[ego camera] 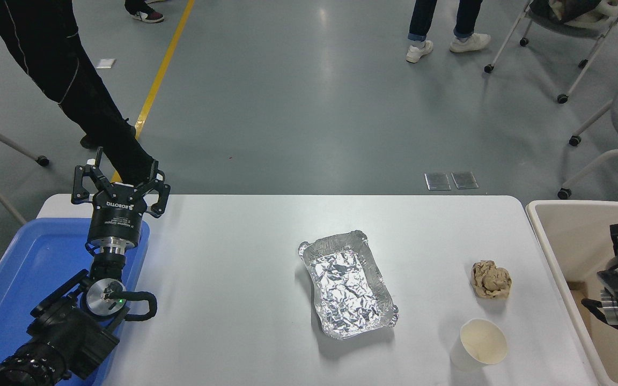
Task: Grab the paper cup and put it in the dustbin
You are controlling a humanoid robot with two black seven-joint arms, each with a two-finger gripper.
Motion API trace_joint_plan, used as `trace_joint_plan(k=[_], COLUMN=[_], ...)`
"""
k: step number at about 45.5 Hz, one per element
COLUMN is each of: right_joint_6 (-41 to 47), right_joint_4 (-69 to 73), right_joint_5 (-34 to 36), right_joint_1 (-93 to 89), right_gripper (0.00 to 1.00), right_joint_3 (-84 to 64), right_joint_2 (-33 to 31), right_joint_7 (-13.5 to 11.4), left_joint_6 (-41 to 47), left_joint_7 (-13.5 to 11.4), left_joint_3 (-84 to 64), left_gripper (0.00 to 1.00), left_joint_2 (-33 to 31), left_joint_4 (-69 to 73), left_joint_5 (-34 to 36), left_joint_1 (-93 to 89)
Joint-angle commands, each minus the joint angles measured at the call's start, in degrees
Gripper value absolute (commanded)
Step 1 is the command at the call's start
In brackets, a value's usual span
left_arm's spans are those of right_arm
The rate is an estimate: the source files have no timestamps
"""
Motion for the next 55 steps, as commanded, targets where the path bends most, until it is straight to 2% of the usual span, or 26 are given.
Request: trace_joint_plan(k=[1, 37, 55], right_joint_6=[-0.2, 0.1, 1.0], right_joint_4=[0.0, 0.2, 0.6], right_joint_5=[0.0, -0.9, -1.6], right_joint_1=[0.1, 3.9, 7.8], right_gripper=[1.0, 1.0, 1.0], right_joint_3=[0.4, 0.4, -13.4], right_joint_2=[-0.2, 2.0, 2.3], right_joint_7=[0.1, 0.1, 0.2], left_joint_6=[0.0, 0.0, 0.0], left_joint_7=[0.1, 0.1, 0.1], left_joint_3=[0.0, 0.4, 0.4], left_gripper=[0.99, 0.99, 0.99], left_joint_2=[0.0, 0.1, 0.1], left_joint_4=[0.0, 0.0, 0.0], left_joint_5=[0.1, 0.3, 0.3], left_joint_1=[0.0, -0.1, 0.0])
